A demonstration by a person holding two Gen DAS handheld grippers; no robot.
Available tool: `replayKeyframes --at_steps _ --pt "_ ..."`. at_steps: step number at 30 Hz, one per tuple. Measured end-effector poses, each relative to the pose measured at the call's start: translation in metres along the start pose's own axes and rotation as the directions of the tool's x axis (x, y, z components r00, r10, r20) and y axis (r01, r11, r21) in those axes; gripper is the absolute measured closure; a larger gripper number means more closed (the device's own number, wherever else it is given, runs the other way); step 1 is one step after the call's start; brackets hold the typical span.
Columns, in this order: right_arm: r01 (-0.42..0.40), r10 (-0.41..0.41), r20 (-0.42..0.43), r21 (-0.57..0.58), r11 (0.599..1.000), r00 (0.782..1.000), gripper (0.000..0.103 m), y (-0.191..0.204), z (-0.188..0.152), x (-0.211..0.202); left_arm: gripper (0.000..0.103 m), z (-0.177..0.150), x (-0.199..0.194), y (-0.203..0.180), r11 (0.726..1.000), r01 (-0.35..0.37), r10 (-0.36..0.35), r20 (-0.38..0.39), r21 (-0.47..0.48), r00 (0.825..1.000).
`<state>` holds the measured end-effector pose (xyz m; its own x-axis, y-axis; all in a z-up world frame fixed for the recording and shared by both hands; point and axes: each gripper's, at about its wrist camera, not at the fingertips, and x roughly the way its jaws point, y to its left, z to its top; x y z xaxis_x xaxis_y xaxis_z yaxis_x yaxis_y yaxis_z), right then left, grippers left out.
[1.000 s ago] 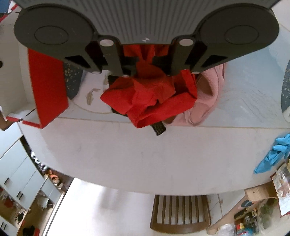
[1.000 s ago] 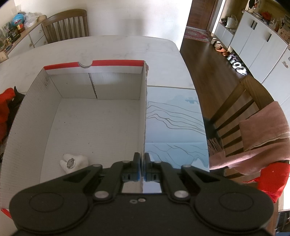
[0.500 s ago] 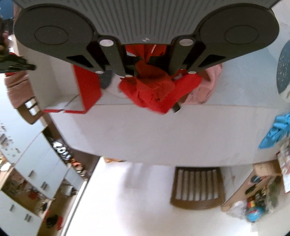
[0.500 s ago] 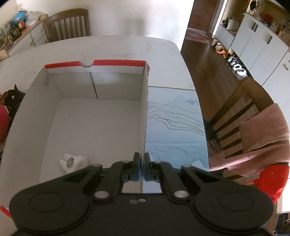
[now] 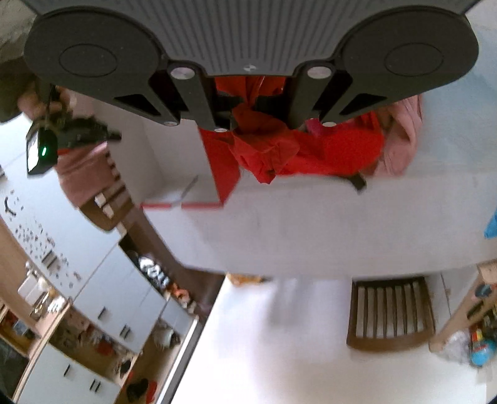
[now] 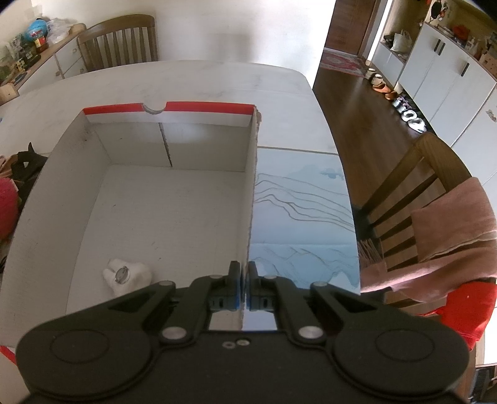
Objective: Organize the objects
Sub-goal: 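Lift the red bag with the left gripper, pulling it off the plush toy, then carry the red bag with the left gripper into the box and release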
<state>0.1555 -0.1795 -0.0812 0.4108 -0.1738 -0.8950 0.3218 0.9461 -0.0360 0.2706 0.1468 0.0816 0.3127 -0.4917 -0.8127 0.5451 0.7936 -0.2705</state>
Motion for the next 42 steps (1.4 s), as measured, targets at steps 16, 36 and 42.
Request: replayKeyframes --at_steps 16,36,42 --pt "-0.001 0.001 0.0 -0.015 1.0 1.0 0.1 0.003 -0.002 0.0 0.099 -0.105 0.097 0.038 0.978 -0.183 0.198 -0.155 0.105 0.968" --pt "-0.004 0.004 -0.002 -0.016 1.0 1.0 0.1 0.004 -0.003 0.0 0.047 -0.115 0.129 0.041 0.956 -0.236 0.253 -0.081 0.176 0.964" --pt "-0.004 0.004 -0.002 -0.018 1.0 1.0 0.1 0.004 -0.003 0.0 0.074 -0.11 0.138 0.05 0.962 -0.249 0.261 -0.105 0.11 0.96"
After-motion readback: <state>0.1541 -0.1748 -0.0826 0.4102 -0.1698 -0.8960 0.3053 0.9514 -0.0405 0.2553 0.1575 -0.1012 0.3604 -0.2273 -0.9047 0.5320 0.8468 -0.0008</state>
